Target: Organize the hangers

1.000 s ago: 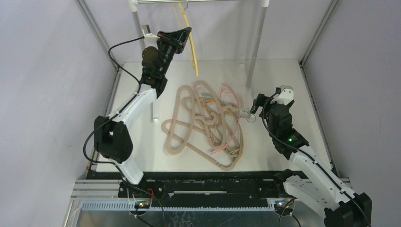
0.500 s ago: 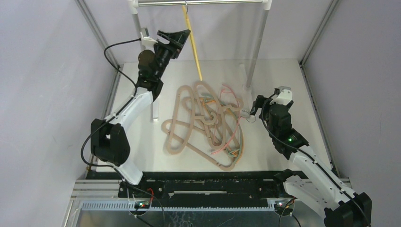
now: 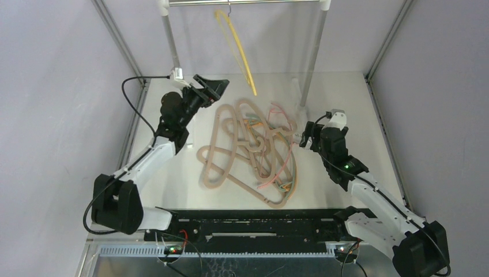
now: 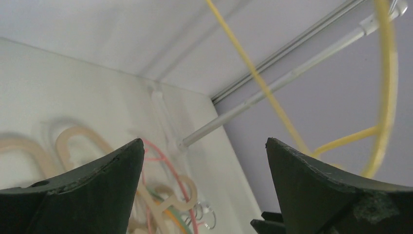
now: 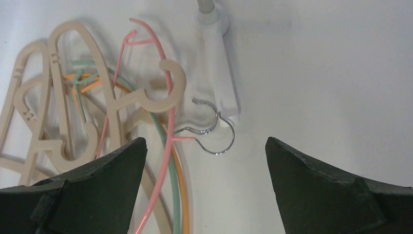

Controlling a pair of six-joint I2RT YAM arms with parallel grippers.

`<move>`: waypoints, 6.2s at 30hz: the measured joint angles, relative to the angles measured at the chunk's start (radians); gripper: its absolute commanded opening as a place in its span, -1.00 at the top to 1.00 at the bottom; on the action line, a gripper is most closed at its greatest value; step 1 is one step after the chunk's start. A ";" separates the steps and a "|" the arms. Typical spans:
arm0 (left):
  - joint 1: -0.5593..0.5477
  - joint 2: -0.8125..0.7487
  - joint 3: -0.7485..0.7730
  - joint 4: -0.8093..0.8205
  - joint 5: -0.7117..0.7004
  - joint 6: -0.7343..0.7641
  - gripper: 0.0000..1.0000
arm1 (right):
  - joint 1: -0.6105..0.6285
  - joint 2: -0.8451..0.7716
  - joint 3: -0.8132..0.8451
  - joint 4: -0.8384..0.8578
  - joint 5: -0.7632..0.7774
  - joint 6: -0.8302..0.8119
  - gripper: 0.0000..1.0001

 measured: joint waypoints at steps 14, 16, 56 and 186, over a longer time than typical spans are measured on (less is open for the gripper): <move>-0.129 -0.169 -0.421 -0.159 -0.099 0.175 -0.17 | 0.052 0.080 -0.022 0.012 -0.060 0.044 -1.00; -0.179 -0.173 -0.462 -0.194 -0.143 0.200 -0.09 | 0.061 0.092 -0.022 0.023 -0.063 0.047 -1.00; -0.473 -0.036 -0.518 -0.386 -0.474 0.339 0.99 | 0.105 0.159 -0.022 0.065 -0.053 0.067 -1.00; -0.660 0.313 0.008 -0.398 -0.377 0.233 -0.22 | -0.014 0.064 -0.037 0.039 0.019 0.066 -1.00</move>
